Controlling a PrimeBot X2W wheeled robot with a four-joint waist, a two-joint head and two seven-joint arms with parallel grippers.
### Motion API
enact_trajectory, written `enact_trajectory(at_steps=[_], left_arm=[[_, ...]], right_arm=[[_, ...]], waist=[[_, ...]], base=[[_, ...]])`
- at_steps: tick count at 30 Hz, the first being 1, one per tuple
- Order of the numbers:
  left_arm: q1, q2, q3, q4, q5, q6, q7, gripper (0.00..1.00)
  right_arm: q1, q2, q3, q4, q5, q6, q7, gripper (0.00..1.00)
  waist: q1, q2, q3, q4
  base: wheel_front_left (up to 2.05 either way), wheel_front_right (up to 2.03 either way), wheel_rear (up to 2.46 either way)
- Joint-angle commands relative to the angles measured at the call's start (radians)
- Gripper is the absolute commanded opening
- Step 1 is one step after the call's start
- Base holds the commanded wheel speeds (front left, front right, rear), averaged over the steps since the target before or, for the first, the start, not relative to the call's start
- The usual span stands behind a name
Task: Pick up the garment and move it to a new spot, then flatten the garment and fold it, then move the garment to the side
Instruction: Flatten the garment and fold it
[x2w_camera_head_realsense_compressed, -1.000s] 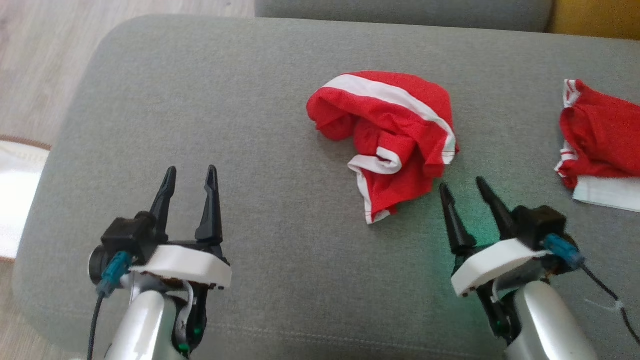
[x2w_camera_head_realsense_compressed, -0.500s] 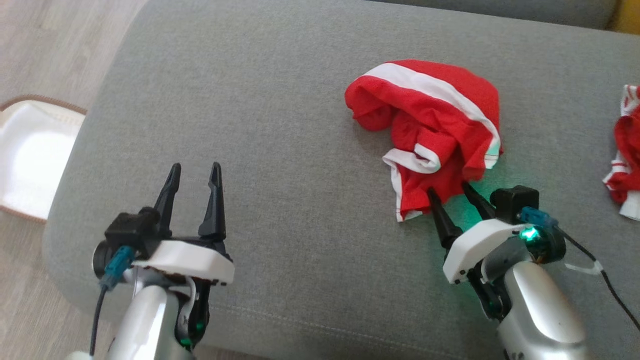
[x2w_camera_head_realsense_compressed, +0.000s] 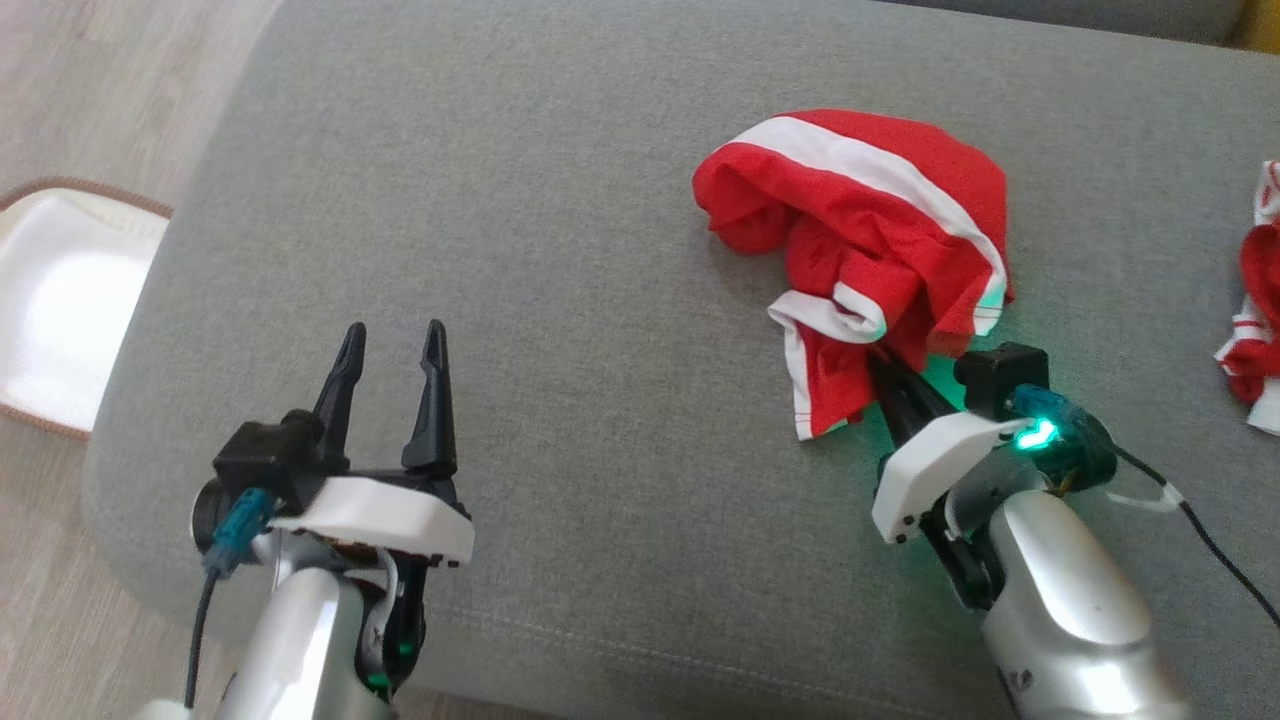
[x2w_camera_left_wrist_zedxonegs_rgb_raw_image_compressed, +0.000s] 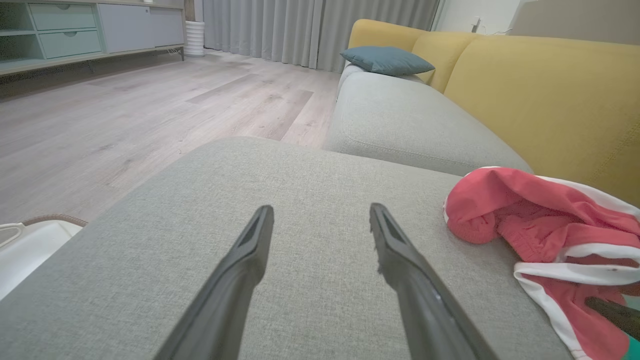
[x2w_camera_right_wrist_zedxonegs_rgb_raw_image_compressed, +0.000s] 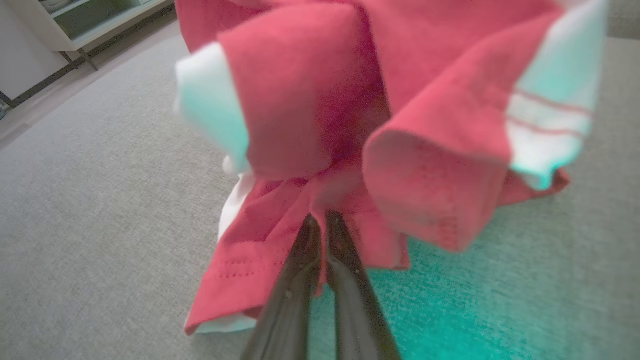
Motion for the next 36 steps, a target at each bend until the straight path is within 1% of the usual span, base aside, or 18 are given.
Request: enact_trajectory(at_steps=[1,5,9,12,17,18,21,24,30,31,32,36], left_arm=[[-0.046,0.007,0.032,-0.030,-0.003,0.007,-0.012,1.00],[-0.042,0.007,0.039,-0.029,-0.002,0.006,-0.012,1.00],[-0.034,0.007,0.044,-0.029,-0.002,0.004,-0.012,1.00],[-0.028,0.007,0.045,-0.030,-0.004,0.005,-0.012,1.00],[-0.018,0.007,0.042,-0.031,-0.004,0.007,-0.012,1.00],[-0.018,0.007,0.042,-0.031,-0.004,0.007,-0.012,1.00],[-0.012,0.007,0.046,-0.032,-0.003,0.008,-0.012,1.00],[-0.005,0.007,0.051,-0.033,-0.001,0.006,-0.012,1.00],[0.003,0.007,0.056,-0.030,0.005,-0.001,-0.012,1.00],[0.003,0.007,0.055,-0.029,0.005,-0.002,-0.012,1.00],[0.002,0.007,0.055,-0.029,0.006,-0.003,-0.012,1.00],[0.000,0.007,0.054,-0.028,0.007,-0.004,-0.012,1.00]], right_arm=[[-0.029,-0.004,0.008,-0.025,-0.018,-0.001,-0.023,0.00],[-0.022,-0.043,-0.005,-0.035,-0.056,-0.001,-0.041,0.00],[-0.008,-0.108,-0.008,-0.068,-0.098,-0.001,-0.042,0.00],[0.007,-0.172,0.006,-0.103,-0.138,-0.001,-0.034,0.00],[0.025,-0.301,0.030,-0.154,-0.212,-0.001,-0.019,0.00],[0.025,-0.301,0.030,-0.154,-0.212,-0.001,-0.019,0.00],[0.043,-0.351,0.029,-0.177,-0.239,-0.001,-0.014,0.00],[0.070,-0.381,0.014,-0.189,-0.259,-0.001,-0.009,0.00],[0.115,-0.382,-0.031,-0.189,-0.295,-0.001,-0.001,0.00],[0.118,-0.377,-0.042,-0.189,-0.305,-0.001,-0.002,0.40],[0.121,-0.368,-0.058,-0.189,-0.313,-0.001,-0.004,1.00],[0.131,-0.294,-0.122,-0.211,-0.311,-0.001,-0.028,1.00]], waist=[[0.0000,0.0000,-0.007,-0.013],[0.0000,0.0000,-0.026,-0.040],[0.0000,0.0000,-0.051,-0.074],[0.0000,0.0000,-0.070,-0.097],[0.0000,0.0000,-0.094,-0.124],[0.0000,0.0000,-0.094,-0.124],[0.0000,0.0000,-0.104,-0.134],[0.0000,0.0000,-0.112,-0.143],[0.0000,0.0000,-0.116,-0.163],[0.0000,0.0000,-0.117,-0.166],[0.0000,0.0000,-0.117,-0.168],[0.0000,0.0000,-0.118,-0.177]], base=[[0.00,0.00,0.00],[0.00,0.00,0.00],[0.00,0.00,0.00],[0.00,0.00,0.00],[0.00,0.00,0.00],[0.00,0.00,0.00],[0.00,0.00,0.00],[0.00,0.00,0.00],[0.00,0.00,0.00],[0.00,0.00,0.00],[0.00,0.00,0.00],[0.00,0.00,0.00]])
